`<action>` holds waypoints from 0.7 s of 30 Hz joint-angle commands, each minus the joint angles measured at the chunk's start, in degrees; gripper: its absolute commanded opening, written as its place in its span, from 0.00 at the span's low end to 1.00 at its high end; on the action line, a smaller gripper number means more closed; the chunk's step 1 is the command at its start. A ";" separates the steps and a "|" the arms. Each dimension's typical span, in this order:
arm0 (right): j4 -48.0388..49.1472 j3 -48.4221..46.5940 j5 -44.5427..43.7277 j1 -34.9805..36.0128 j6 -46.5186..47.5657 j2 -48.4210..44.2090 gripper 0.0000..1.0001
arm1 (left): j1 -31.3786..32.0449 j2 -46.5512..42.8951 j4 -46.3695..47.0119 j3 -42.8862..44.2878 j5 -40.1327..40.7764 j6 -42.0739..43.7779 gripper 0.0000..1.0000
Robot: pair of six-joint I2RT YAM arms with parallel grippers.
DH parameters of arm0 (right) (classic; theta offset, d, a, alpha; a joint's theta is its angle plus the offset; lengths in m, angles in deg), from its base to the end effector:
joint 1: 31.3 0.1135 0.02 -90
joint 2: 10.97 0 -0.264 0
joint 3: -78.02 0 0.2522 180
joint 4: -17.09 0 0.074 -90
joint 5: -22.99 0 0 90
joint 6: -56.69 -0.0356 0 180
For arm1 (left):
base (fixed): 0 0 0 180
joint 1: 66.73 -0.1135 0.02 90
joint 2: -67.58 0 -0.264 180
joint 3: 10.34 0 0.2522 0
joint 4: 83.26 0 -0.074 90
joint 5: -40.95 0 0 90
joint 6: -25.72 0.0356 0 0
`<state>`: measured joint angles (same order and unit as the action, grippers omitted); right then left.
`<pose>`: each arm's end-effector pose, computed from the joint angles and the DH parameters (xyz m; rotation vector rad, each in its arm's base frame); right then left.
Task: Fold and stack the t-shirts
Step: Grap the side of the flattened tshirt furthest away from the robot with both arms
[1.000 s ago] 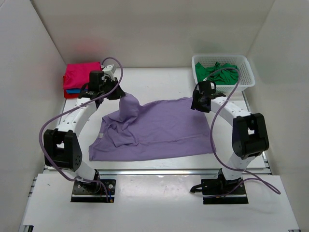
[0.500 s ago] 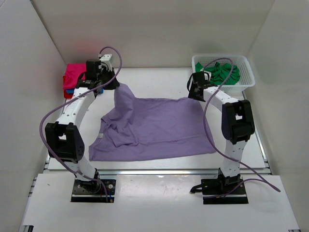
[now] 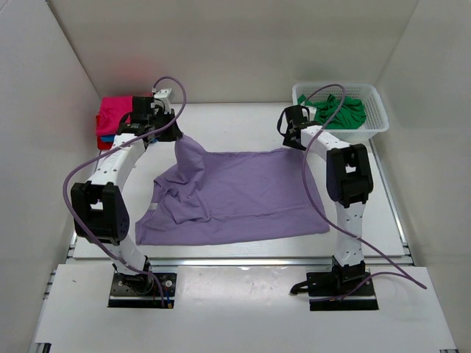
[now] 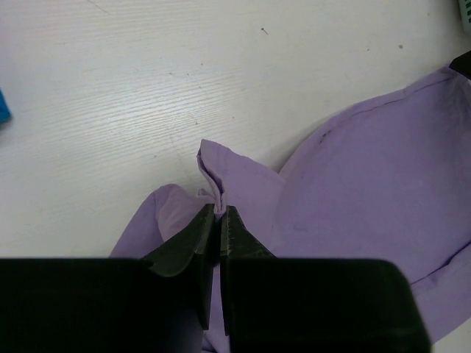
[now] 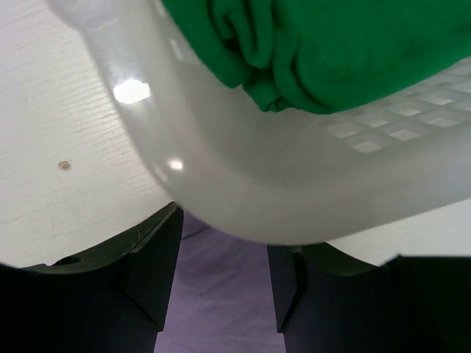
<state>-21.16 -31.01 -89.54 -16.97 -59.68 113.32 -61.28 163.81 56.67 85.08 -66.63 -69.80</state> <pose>0.4642 0.1045 0.1793 0.4101 2.3800 -0.1738 0.3797 -0.0470 0.3017 0.1596 2.2786 -0.4502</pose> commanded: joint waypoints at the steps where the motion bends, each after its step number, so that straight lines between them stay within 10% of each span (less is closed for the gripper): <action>1: -0.73 -2.21 -1.65 -1.23 -2.98 0.43 0.46 | -0.18 -0.60 0.73 -0.19 -1.93 0.51 0.00; 21: -4.34 -6.33 3.27 -3.07 -2.55 4.82 0.30 | -1.85 -0.34 -0.24 1.29 -4.21 0.16 0.00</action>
<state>-26.50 -34.40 -87.04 -19.01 -61.85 116.60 -63.25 163.83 56.43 85.08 -69.08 -70.11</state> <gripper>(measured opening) 0.337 0.168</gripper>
